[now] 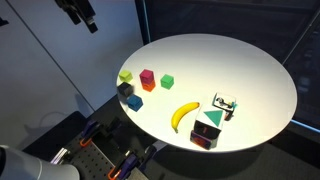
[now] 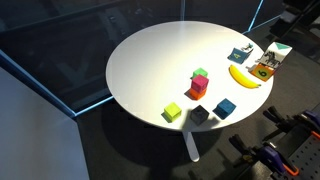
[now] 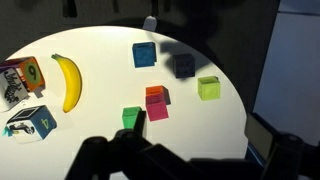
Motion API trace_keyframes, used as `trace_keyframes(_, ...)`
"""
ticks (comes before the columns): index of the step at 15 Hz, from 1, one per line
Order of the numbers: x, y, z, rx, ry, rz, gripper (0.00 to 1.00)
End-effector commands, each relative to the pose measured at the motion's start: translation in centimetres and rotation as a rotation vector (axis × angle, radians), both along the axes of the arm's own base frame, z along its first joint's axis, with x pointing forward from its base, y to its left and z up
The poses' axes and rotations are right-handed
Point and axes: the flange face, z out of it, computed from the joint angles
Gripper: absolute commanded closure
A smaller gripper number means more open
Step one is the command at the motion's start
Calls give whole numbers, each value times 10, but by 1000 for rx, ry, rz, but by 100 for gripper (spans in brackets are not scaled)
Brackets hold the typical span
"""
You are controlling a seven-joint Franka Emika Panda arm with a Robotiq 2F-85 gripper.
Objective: Pick up the pink block and put it on the table
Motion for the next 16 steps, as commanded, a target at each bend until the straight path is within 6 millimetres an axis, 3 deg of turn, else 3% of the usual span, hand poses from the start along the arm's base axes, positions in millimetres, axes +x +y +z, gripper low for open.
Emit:
trace_keyframes(1, 35, 0, 0, 47, 33, -12, 0)
trace_keyframes(8, 86, 9, -14, 81, 62, -22, 0)
trace_keyframes(16, 123, 16, -50, 31, 113, 19, 0)
